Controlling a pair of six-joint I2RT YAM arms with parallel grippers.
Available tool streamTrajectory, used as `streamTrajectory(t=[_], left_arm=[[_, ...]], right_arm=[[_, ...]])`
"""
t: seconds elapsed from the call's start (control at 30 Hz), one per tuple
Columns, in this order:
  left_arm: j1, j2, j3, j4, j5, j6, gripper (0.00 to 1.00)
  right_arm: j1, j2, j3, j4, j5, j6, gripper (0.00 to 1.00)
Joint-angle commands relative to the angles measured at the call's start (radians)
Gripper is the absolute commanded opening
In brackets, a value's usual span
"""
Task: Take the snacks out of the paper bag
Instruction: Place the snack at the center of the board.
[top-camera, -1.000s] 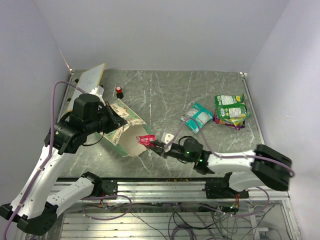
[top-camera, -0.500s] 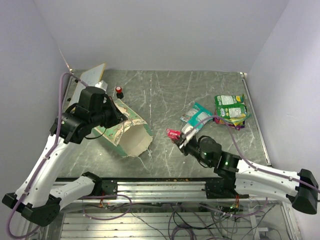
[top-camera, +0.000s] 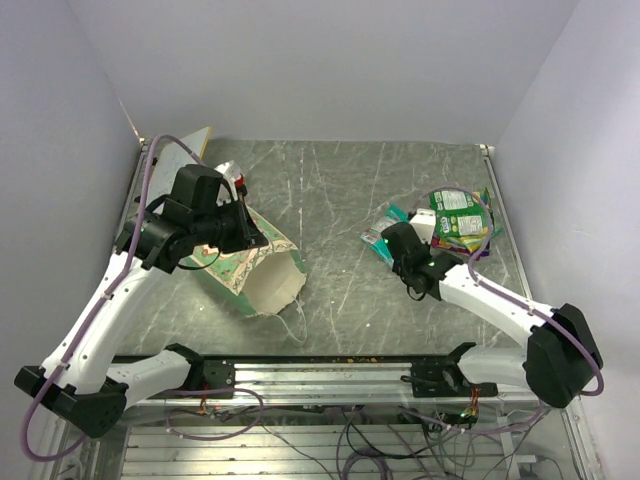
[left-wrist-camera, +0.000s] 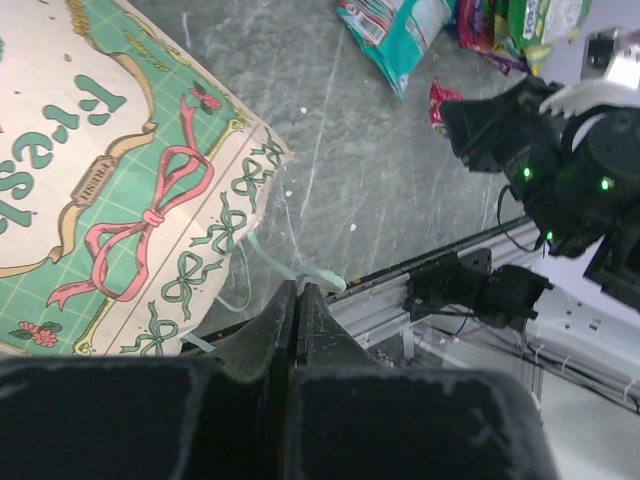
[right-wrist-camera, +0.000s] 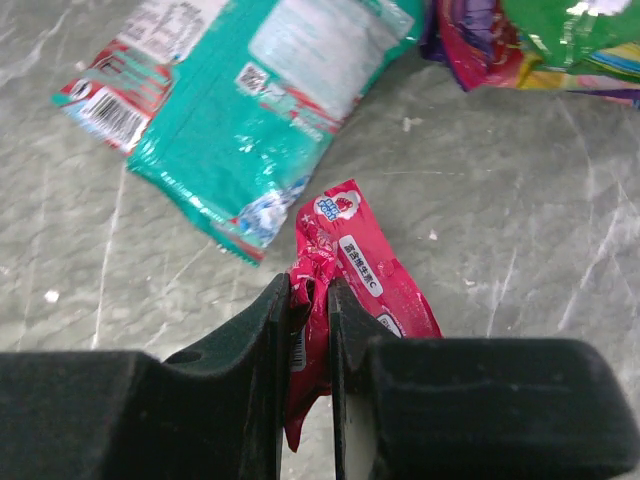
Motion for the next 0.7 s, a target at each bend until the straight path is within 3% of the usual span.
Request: streamTrajectory(t=[0.0, 0.23, 0.3, 0.47, 0.67], left_arm=[[0.003, -0.003, 0.036, 0.013, 0.076, 0.121, 0.07], [0.003, -0.036, -0.013, 0.025, 0.115, 0.197, 0.07], [0.003, -0.042, -0.031, 0.041, 0.124, 0.199, 0.07], [0.003, 0.010, 0.039, -0.029, 0.116, 0.248, 0.07], [0.004, 0.034, 0.046, 0.016, 0.115, 0.240, 0.07]], right_arm=[[-0.073, 0.013, -0.029, 0.000, 0.015, 0.062, 0.00], [-0.157, 0.091, -0.093, 0.136, -0.035, 0.051, 0.08], [-0.157, 0.098, -0.081, 0.175, -0.062, 0.004, 0.22], [-0.158, 0.120, 0.000, 0.169, -0.119, -0.122, 0.71], [-0.147, 0.127, 0.136, 0.203, -0.339, -0.303, 0.77]])
